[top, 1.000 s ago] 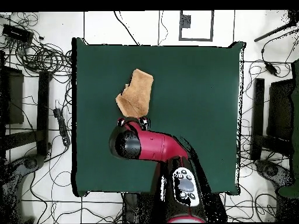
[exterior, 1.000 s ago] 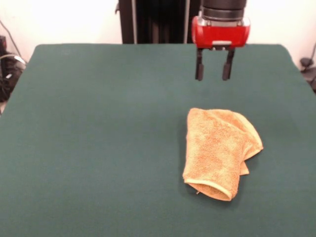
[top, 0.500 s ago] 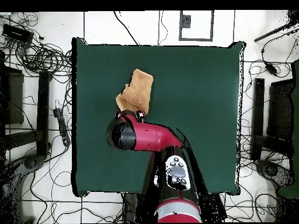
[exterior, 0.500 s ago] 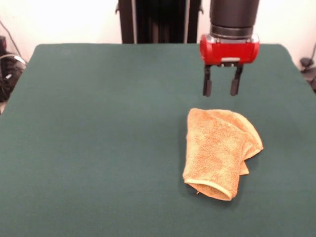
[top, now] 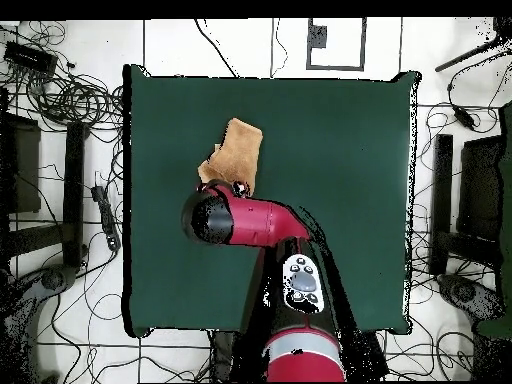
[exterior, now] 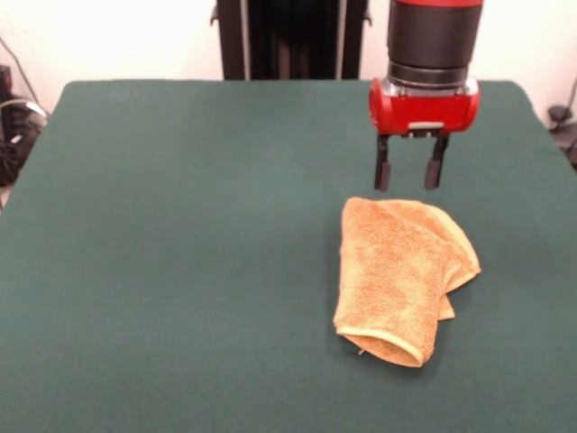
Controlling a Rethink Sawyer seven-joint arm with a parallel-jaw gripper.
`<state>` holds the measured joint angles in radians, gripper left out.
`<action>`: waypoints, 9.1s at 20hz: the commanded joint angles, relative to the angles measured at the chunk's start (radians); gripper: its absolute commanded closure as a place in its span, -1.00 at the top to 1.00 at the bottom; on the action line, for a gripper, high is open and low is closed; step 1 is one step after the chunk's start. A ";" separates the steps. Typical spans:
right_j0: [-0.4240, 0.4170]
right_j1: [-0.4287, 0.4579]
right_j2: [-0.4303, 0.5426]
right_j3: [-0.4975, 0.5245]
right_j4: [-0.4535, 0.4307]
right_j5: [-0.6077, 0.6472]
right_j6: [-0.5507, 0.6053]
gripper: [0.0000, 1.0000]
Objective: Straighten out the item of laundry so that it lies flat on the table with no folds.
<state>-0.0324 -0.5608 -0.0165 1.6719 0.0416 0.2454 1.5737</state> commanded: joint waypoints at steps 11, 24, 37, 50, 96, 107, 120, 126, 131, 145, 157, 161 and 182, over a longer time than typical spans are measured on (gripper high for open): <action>0.039 0.038 0.025 -0.121 0.058 0.206 0.185 1.00; 0.043 0.122 0.030 -0.156 0.048 0.120 0.207 1.00; 0.071 0.172 0.008 -0.188 0.033 0.098 0.202 1.00; 0.075 0.205 0.008 -0.232 0.041 0.104 0.197 1.00; 0.060 0.240 0.028 -0.226 0.053 0.018 0.218 -1.00; 0.045 0.098 0.004 -0.163 0.056 0.191 0.188 -1.00; 0.050 0.036 -0.031 -0.158 0.044 0.287 0.192 -1.00; 0.007 0.060 -0.020 -0.145 -0.003 0.215 0.137 -1.00; -0.069 0.065 0.036 -0.118 -0.038 0.176 0.055 -1.00; -0.248 0.043 0.201 -0.035 -0.106 0.154 -0.011 -1.00; -0.205 0.042 0.187 -0.051 -0.098 0.120 0.103 -1.00; -0.195 -0.004 0.188 -0.031 -0.062 0.155 0.134 -1.00; -0.265 -0.184 0.234 0.108 -0.010 0.246 0.077 -1.00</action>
<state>-0.2745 -0.7107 0.0826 1.6490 -0.0176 0.3984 1.5737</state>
